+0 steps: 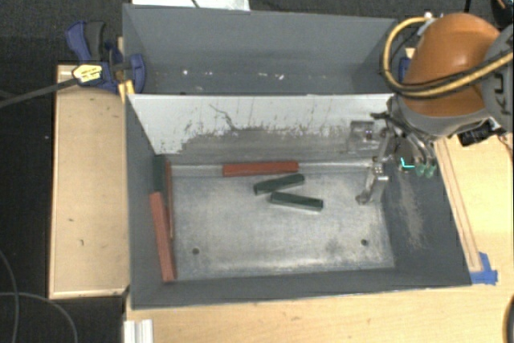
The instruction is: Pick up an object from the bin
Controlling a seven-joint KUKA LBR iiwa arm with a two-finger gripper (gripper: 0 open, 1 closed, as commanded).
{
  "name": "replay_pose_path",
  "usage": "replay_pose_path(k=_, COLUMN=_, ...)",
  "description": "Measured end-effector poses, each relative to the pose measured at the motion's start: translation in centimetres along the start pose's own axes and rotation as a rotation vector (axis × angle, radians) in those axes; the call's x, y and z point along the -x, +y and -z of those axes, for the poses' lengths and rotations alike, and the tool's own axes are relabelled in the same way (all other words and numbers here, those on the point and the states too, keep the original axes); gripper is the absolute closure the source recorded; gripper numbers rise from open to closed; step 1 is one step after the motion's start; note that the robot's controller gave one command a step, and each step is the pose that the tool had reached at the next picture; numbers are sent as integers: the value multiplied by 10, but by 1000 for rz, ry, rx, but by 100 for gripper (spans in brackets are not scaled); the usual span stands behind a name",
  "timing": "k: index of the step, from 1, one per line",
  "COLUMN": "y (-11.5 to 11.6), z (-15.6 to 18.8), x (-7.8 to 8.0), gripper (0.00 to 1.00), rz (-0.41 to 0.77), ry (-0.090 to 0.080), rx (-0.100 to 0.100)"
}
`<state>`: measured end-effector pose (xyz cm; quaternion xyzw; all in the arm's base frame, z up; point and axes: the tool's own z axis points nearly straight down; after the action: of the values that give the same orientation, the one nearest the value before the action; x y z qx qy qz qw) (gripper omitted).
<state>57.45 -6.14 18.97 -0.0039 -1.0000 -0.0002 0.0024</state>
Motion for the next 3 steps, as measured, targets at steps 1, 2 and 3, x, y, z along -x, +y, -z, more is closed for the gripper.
replay_pose_path(k=1, y=93, z=-123, x=-12, gripper=0, rz=126, ry=-2, rx=3)
replay_pose_path(k=2, y=103, z=-88, x=-8, gripper=0, rz=-70, ry=-12, rx=2)
replay_pose_path(k=3, y=107, z=-89, x=-10, gripper=0, rz=-163, ry=-10, rx=2)
